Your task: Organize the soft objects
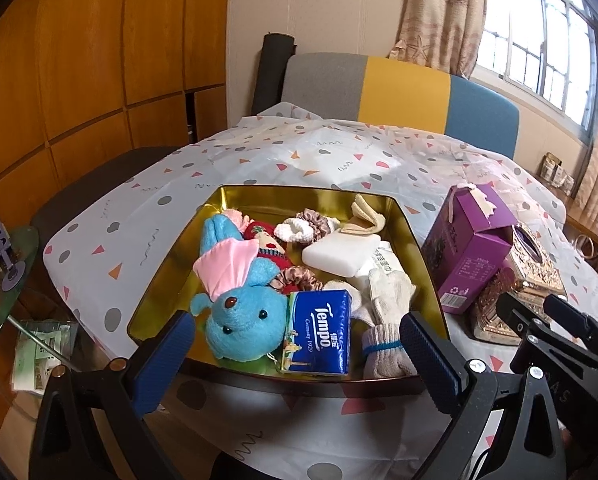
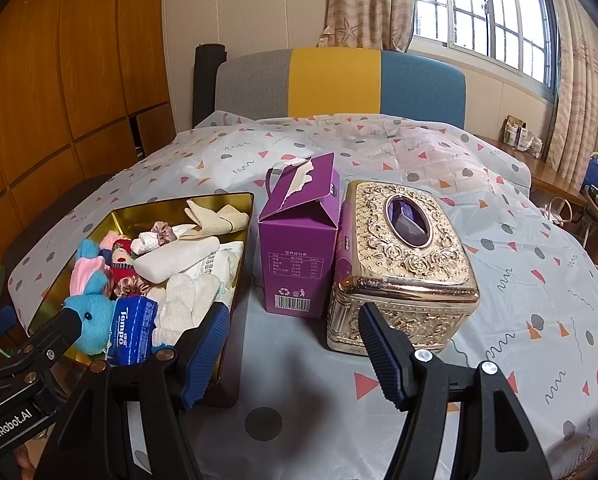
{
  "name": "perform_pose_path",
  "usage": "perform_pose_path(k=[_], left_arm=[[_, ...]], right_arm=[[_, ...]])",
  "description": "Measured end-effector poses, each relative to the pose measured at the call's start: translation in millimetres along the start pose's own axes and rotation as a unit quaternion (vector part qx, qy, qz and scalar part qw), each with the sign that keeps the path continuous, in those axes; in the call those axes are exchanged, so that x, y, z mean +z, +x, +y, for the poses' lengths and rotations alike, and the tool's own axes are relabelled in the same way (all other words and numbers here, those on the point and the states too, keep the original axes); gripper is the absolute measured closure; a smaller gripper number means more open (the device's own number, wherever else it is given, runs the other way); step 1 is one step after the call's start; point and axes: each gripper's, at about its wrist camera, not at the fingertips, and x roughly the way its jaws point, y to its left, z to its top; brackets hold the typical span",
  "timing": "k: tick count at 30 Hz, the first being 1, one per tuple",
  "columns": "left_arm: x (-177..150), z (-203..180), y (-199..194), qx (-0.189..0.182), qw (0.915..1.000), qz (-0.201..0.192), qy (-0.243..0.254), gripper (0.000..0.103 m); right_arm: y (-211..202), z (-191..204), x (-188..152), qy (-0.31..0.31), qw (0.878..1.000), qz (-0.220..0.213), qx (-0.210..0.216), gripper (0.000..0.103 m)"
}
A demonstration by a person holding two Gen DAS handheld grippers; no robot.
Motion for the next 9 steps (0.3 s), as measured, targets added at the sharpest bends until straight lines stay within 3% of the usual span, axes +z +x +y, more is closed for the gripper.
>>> perform_pose_path(k=[4, 9], left_arm=[[-1.5, 2.4, 3.4, 0.0, 1.0, 0.005, -0.003, 0.007], [0.6, 3.8, 0.4, 0.005, 1.0, -0.002, -0.001, 0.007]], right_arm=[[0.6, -1.2, -0.3, -0.001, 1.0, 0.0, 0.0, 0.035], [-3.1, -6.9, 0.9, 0.004, 1.0, -0.008, -0.001, 0.035]])
